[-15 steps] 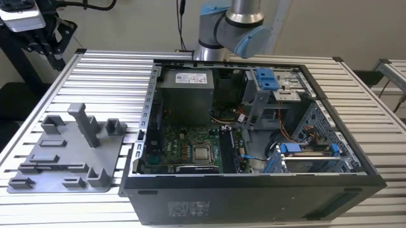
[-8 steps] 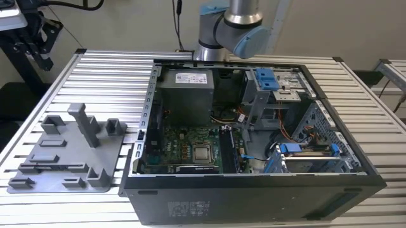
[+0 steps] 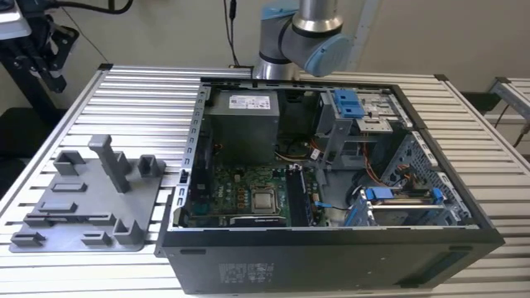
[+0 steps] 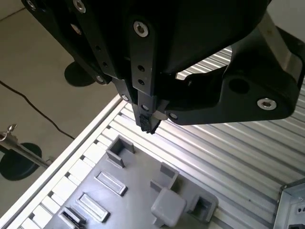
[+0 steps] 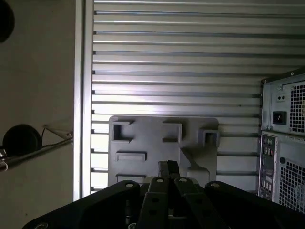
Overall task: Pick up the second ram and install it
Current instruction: 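Reach for the second ram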
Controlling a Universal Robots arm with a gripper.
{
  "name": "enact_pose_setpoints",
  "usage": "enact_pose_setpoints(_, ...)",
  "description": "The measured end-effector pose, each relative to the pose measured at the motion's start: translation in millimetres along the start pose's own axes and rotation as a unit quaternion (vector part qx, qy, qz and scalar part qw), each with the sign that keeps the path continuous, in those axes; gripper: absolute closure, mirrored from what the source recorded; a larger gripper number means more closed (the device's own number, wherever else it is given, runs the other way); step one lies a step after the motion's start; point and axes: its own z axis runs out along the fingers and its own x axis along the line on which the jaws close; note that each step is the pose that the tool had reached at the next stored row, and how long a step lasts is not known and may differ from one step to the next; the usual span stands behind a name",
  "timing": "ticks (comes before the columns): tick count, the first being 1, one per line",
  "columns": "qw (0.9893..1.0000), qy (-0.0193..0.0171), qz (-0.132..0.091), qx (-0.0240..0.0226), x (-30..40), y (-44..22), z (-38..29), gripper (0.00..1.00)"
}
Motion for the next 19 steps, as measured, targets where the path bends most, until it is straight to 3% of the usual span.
enact_pose_setpoints(12, 1.0, 0.0, 0.0, 0.0, 1.3, -25.6, -0.6, 0.89)
enact_pose_setpoints(19, 1.0, 0.0, 0.0, 0.0, 5.6, -45.3, -0.9, 0.89)
